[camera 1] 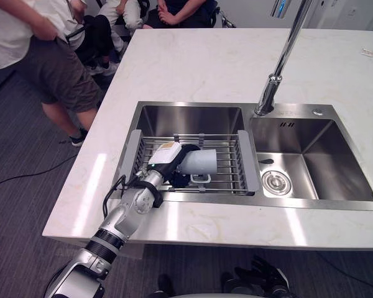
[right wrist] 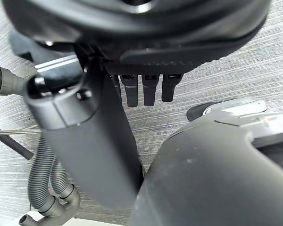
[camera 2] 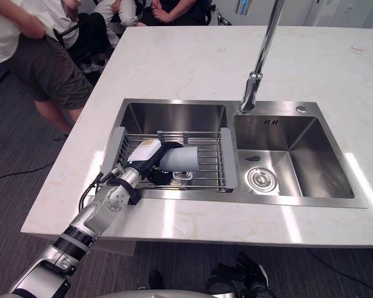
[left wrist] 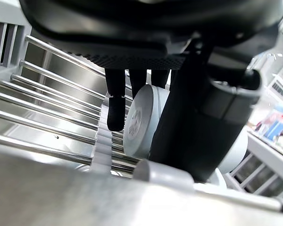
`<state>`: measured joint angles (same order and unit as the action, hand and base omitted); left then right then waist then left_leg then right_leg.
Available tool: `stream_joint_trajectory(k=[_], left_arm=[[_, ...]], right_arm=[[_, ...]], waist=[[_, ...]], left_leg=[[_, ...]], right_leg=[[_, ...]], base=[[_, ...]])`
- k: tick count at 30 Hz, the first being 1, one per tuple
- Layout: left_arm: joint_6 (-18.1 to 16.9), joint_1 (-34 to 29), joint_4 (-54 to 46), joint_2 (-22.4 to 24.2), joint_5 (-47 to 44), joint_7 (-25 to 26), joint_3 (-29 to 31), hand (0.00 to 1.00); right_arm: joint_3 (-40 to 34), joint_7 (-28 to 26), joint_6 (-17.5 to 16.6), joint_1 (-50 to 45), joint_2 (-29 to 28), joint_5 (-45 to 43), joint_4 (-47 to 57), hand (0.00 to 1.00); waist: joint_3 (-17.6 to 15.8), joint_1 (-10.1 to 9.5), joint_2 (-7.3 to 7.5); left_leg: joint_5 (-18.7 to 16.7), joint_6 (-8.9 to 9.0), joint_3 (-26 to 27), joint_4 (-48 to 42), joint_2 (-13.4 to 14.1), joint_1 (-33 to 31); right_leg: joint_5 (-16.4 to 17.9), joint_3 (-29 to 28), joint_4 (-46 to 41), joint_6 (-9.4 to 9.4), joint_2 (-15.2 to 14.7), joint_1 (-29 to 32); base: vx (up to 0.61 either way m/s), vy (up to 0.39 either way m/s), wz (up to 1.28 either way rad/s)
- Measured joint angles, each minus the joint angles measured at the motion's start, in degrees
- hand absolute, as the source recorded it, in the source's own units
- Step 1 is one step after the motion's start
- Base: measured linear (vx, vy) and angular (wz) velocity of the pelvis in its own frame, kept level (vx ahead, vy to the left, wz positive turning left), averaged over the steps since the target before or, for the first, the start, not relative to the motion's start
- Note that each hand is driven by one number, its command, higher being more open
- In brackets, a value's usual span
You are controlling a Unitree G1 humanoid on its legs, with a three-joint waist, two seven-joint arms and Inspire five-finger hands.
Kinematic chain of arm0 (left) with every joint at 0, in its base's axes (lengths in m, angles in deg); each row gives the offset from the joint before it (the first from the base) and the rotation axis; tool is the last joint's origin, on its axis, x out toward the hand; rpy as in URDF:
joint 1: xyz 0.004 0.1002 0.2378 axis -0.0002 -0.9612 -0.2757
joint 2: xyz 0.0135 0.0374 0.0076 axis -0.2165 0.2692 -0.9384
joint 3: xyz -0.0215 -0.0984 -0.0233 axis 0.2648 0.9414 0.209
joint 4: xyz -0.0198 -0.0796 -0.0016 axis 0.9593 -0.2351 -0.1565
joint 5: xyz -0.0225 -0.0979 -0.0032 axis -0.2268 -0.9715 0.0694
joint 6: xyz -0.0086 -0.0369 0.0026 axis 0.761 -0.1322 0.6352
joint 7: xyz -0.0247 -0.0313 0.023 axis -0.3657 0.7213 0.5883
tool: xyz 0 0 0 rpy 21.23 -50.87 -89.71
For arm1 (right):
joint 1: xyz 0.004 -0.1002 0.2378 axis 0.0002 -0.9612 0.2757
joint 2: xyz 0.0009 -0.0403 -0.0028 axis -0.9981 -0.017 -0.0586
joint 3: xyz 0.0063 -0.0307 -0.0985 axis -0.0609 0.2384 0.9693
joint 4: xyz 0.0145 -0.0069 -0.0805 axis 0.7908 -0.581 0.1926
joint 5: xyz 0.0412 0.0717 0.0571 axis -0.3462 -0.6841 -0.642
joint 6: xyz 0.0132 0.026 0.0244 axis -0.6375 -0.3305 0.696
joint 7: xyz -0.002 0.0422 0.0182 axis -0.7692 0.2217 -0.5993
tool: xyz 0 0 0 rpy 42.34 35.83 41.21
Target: Walk over to the sink, pick up the cup, carry it to the dishwasher, place the cup inside the dishwasher, then close the dishwasher door
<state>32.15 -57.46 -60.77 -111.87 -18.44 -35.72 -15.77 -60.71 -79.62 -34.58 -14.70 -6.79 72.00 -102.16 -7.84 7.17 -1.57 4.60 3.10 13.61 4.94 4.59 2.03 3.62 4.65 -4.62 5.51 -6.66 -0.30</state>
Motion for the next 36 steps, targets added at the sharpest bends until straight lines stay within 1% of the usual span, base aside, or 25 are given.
stream_joint_trajectory(k=[3, 5, 9, 13, 15, 18, 24, 28, 30, 32, 34, 35, 36], left_arm=[[0.16, -1.80, -0.47, 2.94, -5.19, 1.06, 2.44, 0.30], [0.19, -5.02, -4.20, 4.86, -11.99, 2.92, 4.57, 0.30], [-0.10, -8.80, -9.76, 6.14, -19.77, 4.40, 6.54, 0.30], [-1.85, -13.10, -14.66, 7.86, -29.30, 5.44, 9.12, 0.30], [-2.50, -14.73, -16.20, 8.09, -33.61, 5.50, 9.56, 0.30], [-3.51, -18.11, -18.47, 9.87, -39.02, 5.44, 10.15, 0.30], [-3.74, -21.76, -24.72, 13.44, -43.86, 5.29, 9.28, 0.30], [-4.34, -22.20, -27.21, 14.63, -44.87, 5.05, 7.41, 0.30], [-4.53, -22.22, -28.55, 15.11, -44.95, 4.86, 6.02, 0.30], [-5.47, -21.45, -29.24, 15.59, -45.96, 4.78, 4.38, 0.30], [-5.55, -20.68, -29.26, 15.83, -45.96, 5.06, 3.97, 0.30], [-5.56, -20.63, -29.27, 15.94, -45.97, 5.19, 3.93, 0.30], [-5.66, -20.60, -29.38, 16.03, -45.96, 5.34, 4.10, 0.30]], right_arm=[[-0.11, 0.07, 0.01, 0.02, -0.11, -0.11, -0.22, 0.90], [-0.16, 0.12, 0.02, 0.16, -0.21, -0.13, -0.33, 0.90], [-0.23, 0.52, 0.13, 0.17, -0.24, -0.12, -0.41, 0.90], [-0.26, 0.54, 0.19, 0.16, -0.22, -0.12, -0.40, 0.90], [-0.26, 0.55, 0.20, 0.13, -0.21, -0.13, -0.40, 0.90], [-0.25, 0.63, 0.20, 0.08, -0.20, -0.20, -0.36, 0.90], [-0.28, 1.01, 0.20, -0.47, -0.18, -2.37, -0.35, 0.90], [-0.27, 1.26, 0.17, -0.32, -0.19, -2.98, 0.06, 0.90], [-0.20, 1.63, 0.15, 0.05, -0.26, -3.88, 0.50, 0.90], [0.02, 2.33, 0.15, 1.24, -0.49, -3.91, 1.55, 0.90], [0.52, 3.11, 0.10, 1.77, -0.69, -3.91, 2.48, 0.90], [0.59, 3.29, 0.07, 1.71, -0.69, -3.91, 2.97, 0.90], [0.55, 3.55, 0.02, 1.87, -0.75, -3.92, 3.69, 0.90]], waist=[[-0.10, 0.12, 0.16], [-0.11, 0.42, 0.17], [-0.11, 0.32, 0.17], [-0.10, -0.11, 0.16], [-0.09, -0.23, 0.15], [-0.06, -0.57, 0.11], [0.01, -1.81, 0.15], [-0.03, -1.80, 0.25], [-0.22, -1.98, 0.59], [-0.45, -2.06, 0.96], [-1.05, -1.96, 1.95], [-1.20, -1.87, 2.20], [-1.39, -2.37, 2.34]], left_leg=[[-0.02, 0.00, -0.06, 0.02, -0.11, 0.42], [-0.05, 0.03, -0.10, 0.02, -0.11, 0.48], [-0.22, 0.16, -0.19, 0.02, 0.02, 1.16], [-0.25, 0.19, -0.12, 0.02, 0.21, 1.52], [-0.30, 0.24, 0.00, 0.03, 0.23, 1.79], [-0.49, 0.24, 0.54, 0.03, 0.27, 2.13], [-1.35, 0.33, 2.63, -0.21, 0.42, 2.34], [-4.74, 0.13, 4.97, -5.15, 0.90, 1.48], [-6.15, 0.03, 6.27, -7.77, 1.34, -0.33], [-7.83, -0.48, 7.67, -12.26, 2.23, -4.08], [-8.69, -1.06, 8.45, -14.91, 2.58, -5.72], [-8.88, -1.39, 8.63, -15.27, 2.87, -5.92], [-9.48, -2.67, 9.54, -15.44, 3.59, -6.53]], right_leg=[[-0.08, 0.07, 0.12, 0.07, -0.10, -0.65], [-0.09, 0.09, 0.33, 0.08, -0.09, -0.82], [-0.10, 0.18, 0.64, 0.07, 0.04, -1.73], [-0.16, 0.09, 0.64, -0.03, 0.22, -2.04], [-0.15, -0.02, 0.64, -0.04, 0.24, -2.24], [-0.15, -0.59, 0.65, -0.05, 0.30, -2.26], [-0.17, -2.84, 0.42, -0.01, 0.52, -1.49], [-0.20, -5.63, -0.42, 0.03, 0.41, -1.17], [-0.26, -7.24, -1.99, 0.13, 0.47, 1.04], [-0.56, -7.92, -5.98, 0.64, 0.63, 5.75], [-0.94, -6.01, -8.93, 1.14, 0.39, 8.52], [-1.46, -5.35, -8.59, 1.31, 0.32, 8.55], [-0.93, -4.41, -8.92, 1.14, 0.23, 8.57]], base=[[0.00, 0.000, 0.00], [0.00, 0.000, 0.00], [0.00, 0.000, 0.00], [0.00, 0.000, 0.00], [-0.01, 0.001, -0.02], [-0.02, 0.006, -0.08], [0.02, 0.008, -0.18], [0.03, 0.028, -0.34], [-0.04, 0.023, -0.37], [-0.09, 0.004, -0.37], [-0.11, 0.004, -0.27], [-0.15, 0.002, -0.27], [-0.13, -0.008, -0.15]])
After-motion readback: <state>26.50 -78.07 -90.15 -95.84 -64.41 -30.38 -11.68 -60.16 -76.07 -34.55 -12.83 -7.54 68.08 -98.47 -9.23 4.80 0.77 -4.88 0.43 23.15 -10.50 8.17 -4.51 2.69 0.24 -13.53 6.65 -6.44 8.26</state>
